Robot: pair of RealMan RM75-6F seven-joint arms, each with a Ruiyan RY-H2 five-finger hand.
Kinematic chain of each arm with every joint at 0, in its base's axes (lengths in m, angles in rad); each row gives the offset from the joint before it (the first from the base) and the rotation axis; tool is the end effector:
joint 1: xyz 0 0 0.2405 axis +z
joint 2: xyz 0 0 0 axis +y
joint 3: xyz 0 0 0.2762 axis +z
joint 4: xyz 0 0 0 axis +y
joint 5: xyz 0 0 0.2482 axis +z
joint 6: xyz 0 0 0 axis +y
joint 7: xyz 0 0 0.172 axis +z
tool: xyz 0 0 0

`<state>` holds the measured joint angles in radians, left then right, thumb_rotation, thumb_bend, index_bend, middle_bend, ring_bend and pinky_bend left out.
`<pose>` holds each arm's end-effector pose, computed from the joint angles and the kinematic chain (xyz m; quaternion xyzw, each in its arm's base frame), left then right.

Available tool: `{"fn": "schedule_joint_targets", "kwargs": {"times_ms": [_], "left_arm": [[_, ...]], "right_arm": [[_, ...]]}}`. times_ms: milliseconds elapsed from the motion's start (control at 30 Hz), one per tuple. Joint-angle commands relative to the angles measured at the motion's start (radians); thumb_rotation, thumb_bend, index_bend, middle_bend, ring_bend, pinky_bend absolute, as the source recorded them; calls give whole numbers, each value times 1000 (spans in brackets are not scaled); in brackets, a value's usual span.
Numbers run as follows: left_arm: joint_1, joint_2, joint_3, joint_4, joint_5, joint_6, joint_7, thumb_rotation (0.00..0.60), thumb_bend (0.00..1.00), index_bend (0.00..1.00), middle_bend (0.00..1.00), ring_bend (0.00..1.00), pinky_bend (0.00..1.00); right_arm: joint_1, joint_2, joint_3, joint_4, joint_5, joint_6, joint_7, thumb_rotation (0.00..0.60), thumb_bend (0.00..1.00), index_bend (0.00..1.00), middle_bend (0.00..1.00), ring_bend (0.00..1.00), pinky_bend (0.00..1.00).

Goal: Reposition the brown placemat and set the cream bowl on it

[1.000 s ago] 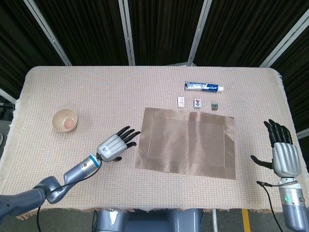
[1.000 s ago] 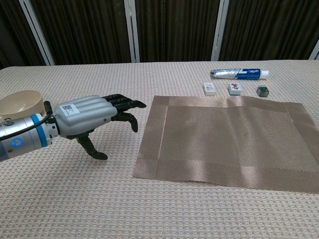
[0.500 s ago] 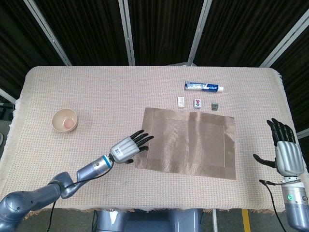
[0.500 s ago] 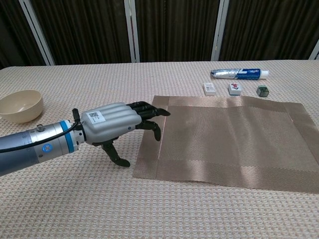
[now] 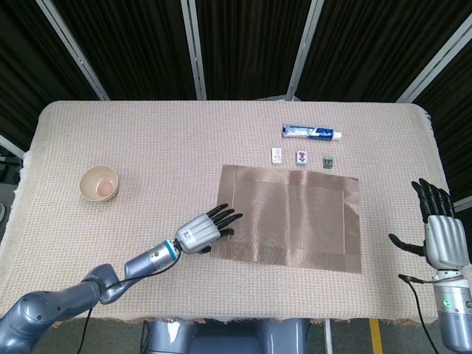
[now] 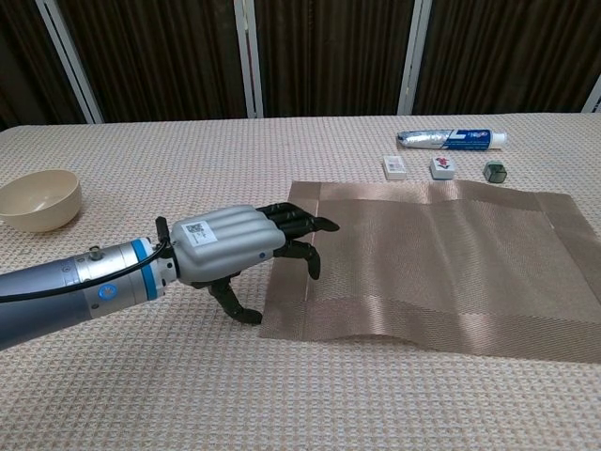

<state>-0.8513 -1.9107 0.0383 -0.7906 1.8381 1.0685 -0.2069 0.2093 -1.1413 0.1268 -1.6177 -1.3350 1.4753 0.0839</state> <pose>-0.1380 0.3626 -0.1731 -0.8667 -0.1762 -0.4094 0.2241 -0.3278 -0.2729 0.1461 0.5304 -0.4043 0.4557 0.5896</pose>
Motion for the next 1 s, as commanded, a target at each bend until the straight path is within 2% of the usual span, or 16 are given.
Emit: {"fn": "schedule_joint_targets", "kwargs": {"times_ms": [33, 233, 467, 633, 800, 1000], "left_arm": [[-3, -3, 4, -1, -5, -2, 4, 600, 234, 315, 0, 0, 0], [-5, -6, 9, -7, -15, -5, 6, 600, 344, 328, 0, 0, 0], [-6, -12, 19, -14, -33, -15, 8, 600, 355, 353, 0, 0, 0], [0, -22, 28, -9, -46, -16, 4, 600, 355, 440, 0, 0, 0], [6, -32, 32, -4, -65, -25, -12, 600, 356, 484, 0, 0, 0], [12, -38, 28, -16, -89, -34, -28, 600, 425, 546, 0, 0, 0]], "right_arm": [[-3, 2, 4, -1, -3, 1, 4, 600, 0, 0, 0, 0, 0], [-8, 5, 8, -4, -9, 4, 8, 600, 0, 0, 0, 0, 0], [-14, 9, 13, -9, -20, 6, 10, 600, 0, 0, 0, 0, 0], [-18, 9, 18, -10, -23, 3, 10, 600, 0, 0, 0, 0, 0], [-21, 11, 21, -13, -29, 3, 11, 600, 0, 0, 0, 0, 0], [-25, 13, 24, -16, -38, 7, 13, 600, 0, 0, 0, 0, 0]]}}
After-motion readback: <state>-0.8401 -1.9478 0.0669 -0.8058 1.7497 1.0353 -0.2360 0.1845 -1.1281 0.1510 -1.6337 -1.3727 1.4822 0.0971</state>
